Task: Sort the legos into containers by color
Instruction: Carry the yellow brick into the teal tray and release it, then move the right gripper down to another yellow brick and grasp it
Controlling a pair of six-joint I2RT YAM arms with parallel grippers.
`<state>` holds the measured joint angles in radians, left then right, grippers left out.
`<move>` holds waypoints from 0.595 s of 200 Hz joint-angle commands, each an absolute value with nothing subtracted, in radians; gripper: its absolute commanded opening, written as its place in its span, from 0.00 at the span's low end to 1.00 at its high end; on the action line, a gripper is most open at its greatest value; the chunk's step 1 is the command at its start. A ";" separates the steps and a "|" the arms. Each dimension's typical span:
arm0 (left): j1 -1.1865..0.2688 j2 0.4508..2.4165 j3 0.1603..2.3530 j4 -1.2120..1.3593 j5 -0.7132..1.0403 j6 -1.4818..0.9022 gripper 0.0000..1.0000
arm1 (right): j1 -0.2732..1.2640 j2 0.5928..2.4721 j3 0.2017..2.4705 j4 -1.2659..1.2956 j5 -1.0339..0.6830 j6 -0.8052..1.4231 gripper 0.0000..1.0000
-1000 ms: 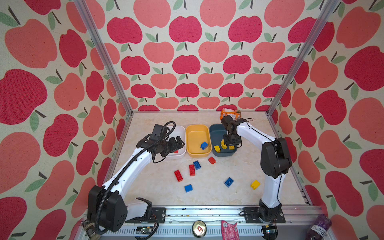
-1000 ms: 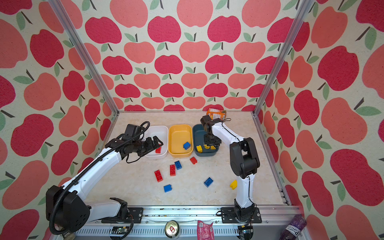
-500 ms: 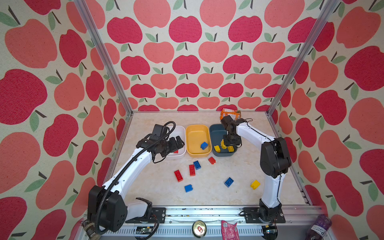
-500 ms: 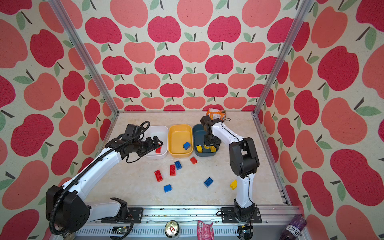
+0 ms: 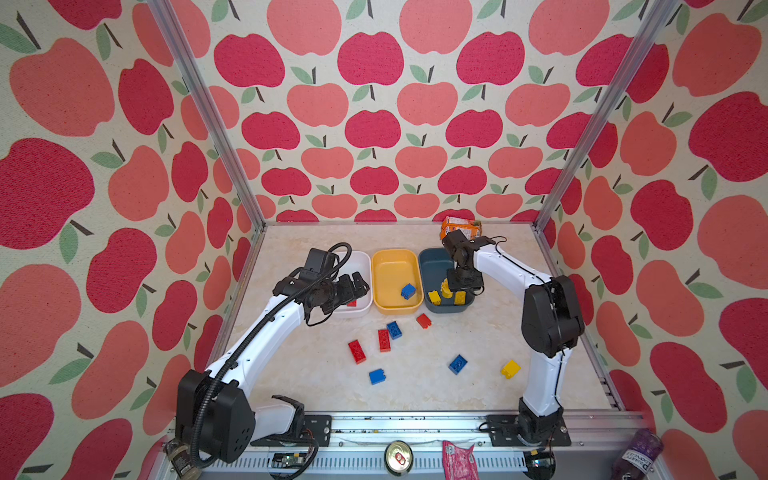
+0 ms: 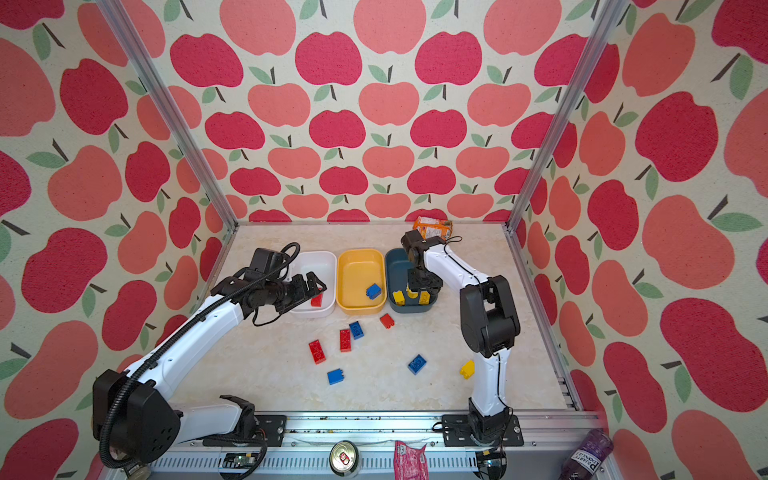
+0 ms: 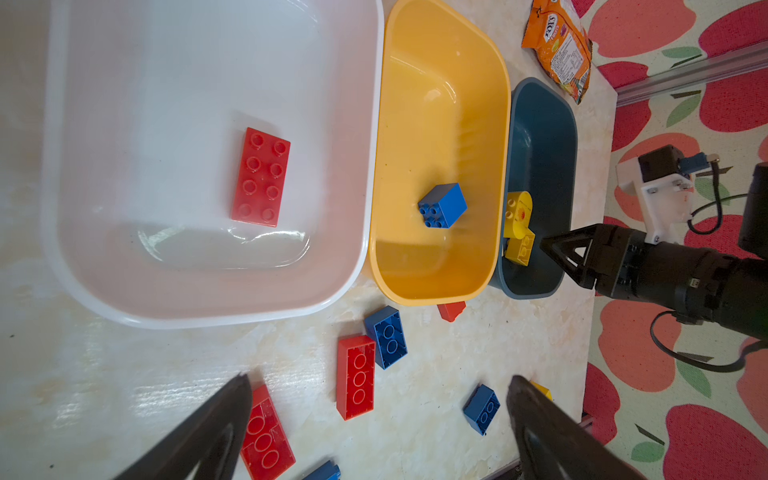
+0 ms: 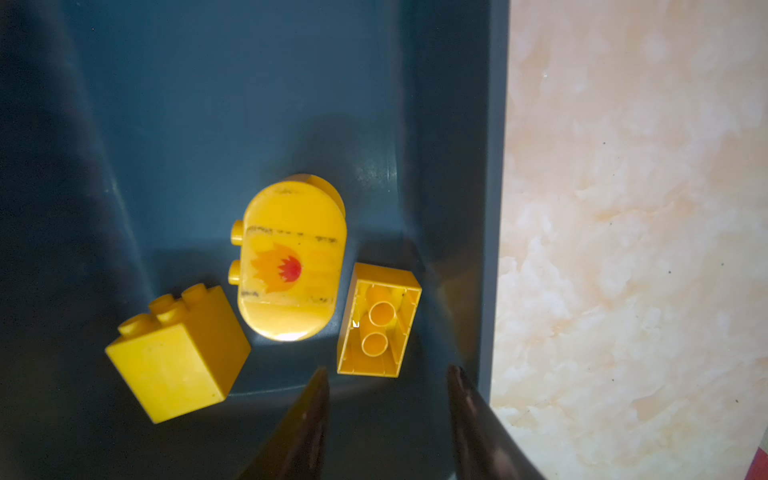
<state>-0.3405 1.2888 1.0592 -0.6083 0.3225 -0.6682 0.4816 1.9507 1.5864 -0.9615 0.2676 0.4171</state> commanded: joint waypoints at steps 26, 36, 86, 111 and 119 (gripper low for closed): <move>-0.334 1.321 1.094 -0.595 0.328 -0.675 0.98 | 0.465 1.774 1.471 -0.993 0.222 0.489 0.58; -0.334 1.326 1.096 -0.592 0.332 -0.675 0.98 | 0.461 1.735 1.429 -0.990 0.208 0.506 0.60; -0.334 1.348 1.106 -0.574 0.347 -0.671 0.99 | 0.424 1.541 1.215 -0.988 0.142 0.591 0.70; -0.336 1.360 1.110 -0.568 0.356 -0.670 0.99 | 0.397 1.441 1.099 -0.988 0.104 0.638 0.74; -0.336 1.364 1.111 -0.567 0.359 -0.669 0.99 | 0.385 1.411 1.060 -0.986 0.093 0.653 0.74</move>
